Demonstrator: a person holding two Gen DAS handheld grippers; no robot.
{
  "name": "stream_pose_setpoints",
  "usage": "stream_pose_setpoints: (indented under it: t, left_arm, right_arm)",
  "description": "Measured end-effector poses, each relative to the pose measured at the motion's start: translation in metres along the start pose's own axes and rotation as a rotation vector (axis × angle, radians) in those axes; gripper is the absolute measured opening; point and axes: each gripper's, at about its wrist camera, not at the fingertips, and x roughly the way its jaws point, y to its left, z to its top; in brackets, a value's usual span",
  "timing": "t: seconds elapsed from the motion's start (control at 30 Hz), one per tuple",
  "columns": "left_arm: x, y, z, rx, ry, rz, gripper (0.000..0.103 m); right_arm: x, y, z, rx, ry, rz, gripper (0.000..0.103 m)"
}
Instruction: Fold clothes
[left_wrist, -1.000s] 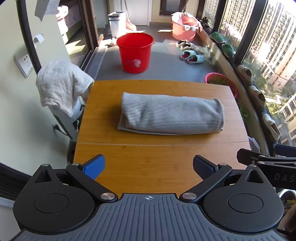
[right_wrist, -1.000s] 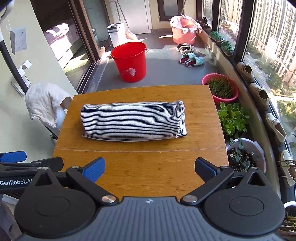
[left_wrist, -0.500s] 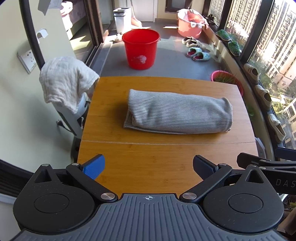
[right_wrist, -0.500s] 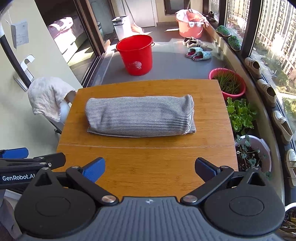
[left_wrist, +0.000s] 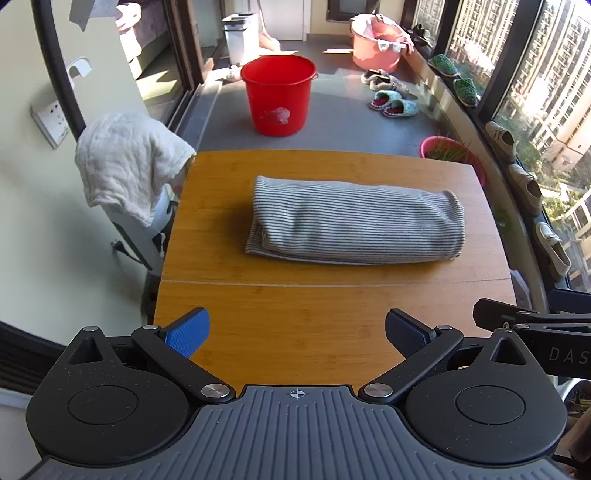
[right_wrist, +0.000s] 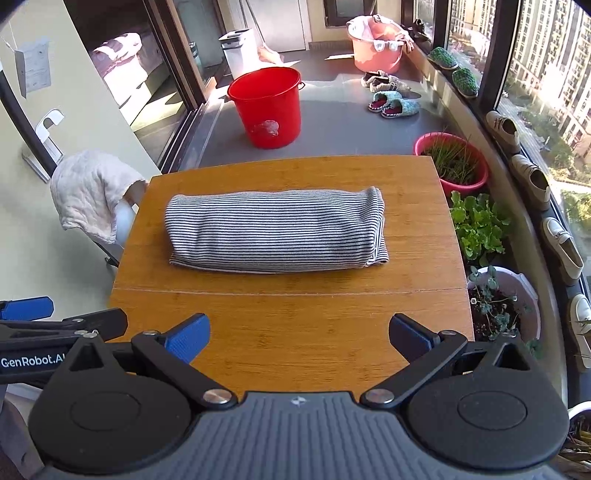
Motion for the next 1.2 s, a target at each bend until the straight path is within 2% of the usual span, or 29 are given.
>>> stream_pose_setpoints:
  t: [0.13, 0.87, 1.2]
  left_arm:
    - [0.0002, -0.0023, 0.0014, 0.015, 0.005, 0.016, 0.103]
    - [0.0060, 0.0047, -0.0017, -0.023, 0.037, -0.018, 0.103]
    - [0.0086, 0.0005, 0.0013, -0.005, 0.043, -0.030, 0.103]
  right_arm:
    - [0.0002, -0.0012, -0.0003, 0.003, 0.004, 0.000, 0.103]
    - [0.0039, 0.0001, 0.0016, 0.015, 0.014, 0.001, 0.103]
    - [0.0058, -0.0015, 0.0001, 0.027, 0.015, -0.006, 0.103]
